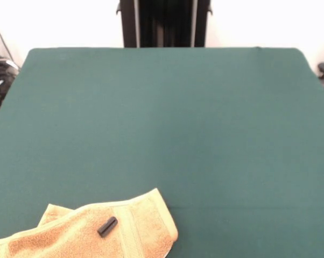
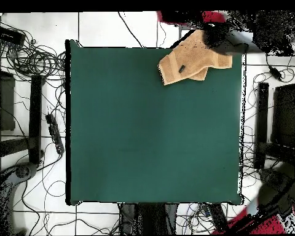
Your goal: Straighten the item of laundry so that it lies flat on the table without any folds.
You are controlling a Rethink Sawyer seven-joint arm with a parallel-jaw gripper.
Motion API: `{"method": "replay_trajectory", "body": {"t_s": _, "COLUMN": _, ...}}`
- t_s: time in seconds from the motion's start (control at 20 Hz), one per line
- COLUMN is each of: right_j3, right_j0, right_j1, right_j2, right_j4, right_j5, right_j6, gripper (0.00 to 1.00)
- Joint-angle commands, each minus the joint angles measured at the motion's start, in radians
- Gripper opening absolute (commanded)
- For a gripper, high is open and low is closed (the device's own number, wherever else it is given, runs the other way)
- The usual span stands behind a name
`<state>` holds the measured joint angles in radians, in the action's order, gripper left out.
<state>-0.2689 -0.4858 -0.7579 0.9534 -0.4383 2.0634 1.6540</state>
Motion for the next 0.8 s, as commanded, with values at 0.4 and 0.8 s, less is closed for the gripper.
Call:
{"method": "replay_trajectory", "body": {"t_s": 0.4, "right_j3": -0.065, "right_j0": 0.039, "right_j1": -0.028, "right_j2": 0.018, "right_j4": -0.034, "right_j5": 0.163, "right_j6": 0.196, "gripper": 0.0}}
{"method": "replay_trajectory", "body": {"t_s": 0.8, "right_j3": -0.075, "right_j0": -0.055, "right_j1": -0.036, "right_j2": 0.033, "right_j4": 0.043, "right_j5": 0.179, "right_j6": 0.183, "gripper": 0.0}}
